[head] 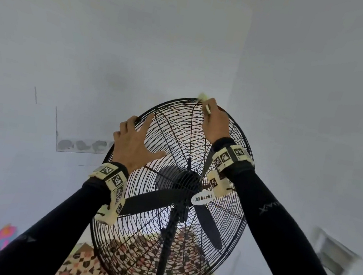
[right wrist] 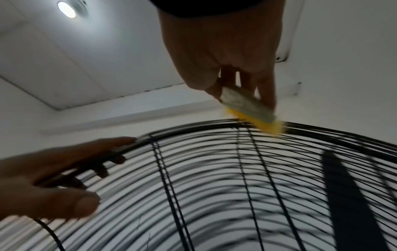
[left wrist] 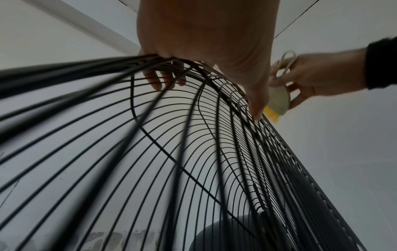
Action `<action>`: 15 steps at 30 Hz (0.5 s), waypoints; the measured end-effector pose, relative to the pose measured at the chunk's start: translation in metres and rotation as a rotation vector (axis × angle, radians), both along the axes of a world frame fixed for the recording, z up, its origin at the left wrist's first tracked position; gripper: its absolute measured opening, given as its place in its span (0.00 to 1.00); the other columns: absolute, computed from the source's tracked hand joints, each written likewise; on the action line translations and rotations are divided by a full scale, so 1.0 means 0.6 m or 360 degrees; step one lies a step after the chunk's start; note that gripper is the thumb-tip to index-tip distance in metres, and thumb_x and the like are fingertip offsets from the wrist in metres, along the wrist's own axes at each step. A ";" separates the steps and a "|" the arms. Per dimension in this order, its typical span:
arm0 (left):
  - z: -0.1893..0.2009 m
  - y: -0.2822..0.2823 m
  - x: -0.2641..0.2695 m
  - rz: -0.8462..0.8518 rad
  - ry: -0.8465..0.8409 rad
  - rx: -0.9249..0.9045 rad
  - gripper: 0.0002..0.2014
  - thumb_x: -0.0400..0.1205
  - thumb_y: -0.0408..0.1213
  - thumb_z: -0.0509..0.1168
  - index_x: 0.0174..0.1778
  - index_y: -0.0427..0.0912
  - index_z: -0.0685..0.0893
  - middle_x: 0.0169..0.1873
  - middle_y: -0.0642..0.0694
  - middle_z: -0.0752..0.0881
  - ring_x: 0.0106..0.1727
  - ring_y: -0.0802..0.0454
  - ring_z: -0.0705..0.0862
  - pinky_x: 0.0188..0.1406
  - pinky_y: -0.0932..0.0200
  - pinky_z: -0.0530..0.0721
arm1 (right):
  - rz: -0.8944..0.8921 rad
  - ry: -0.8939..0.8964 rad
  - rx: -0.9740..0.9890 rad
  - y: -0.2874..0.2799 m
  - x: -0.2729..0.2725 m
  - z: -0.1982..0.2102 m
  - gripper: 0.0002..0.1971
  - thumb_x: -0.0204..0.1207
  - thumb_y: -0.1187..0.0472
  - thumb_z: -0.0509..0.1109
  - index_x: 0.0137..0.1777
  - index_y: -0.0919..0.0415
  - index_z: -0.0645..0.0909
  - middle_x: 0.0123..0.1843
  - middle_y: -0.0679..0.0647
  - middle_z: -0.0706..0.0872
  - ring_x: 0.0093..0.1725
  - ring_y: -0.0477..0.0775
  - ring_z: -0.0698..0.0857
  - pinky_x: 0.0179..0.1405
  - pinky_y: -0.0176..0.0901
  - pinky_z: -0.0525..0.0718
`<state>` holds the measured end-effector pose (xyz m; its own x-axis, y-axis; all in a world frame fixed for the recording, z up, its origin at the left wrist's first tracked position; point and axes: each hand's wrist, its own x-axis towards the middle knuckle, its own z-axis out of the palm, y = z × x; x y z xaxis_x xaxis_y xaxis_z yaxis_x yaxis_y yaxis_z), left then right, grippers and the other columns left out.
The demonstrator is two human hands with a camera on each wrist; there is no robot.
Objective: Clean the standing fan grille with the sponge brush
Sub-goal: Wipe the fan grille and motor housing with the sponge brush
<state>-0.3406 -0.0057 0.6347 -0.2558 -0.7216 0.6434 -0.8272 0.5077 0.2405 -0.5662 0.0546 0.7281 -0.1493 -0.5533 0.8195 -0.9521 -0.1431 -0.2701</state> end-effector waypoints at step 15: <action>-0.008 -0.010 -0.003 0.0027 0.0026 -0.0041 0.61 0.69 0.79 0.68 0.92 0.54 0.51 0.83 0.30 0.63 0.80 0.30 0.65 0.72 0.29 0.71 | 0.0258 0.0114 0.0000 0.010 0.067 -0.061 0.06 0.82 0.69 0.68 0.53 0.57 0.81 0.50 0.60 0.91 0.29 0.50 0.80 0.28 0.33 0.79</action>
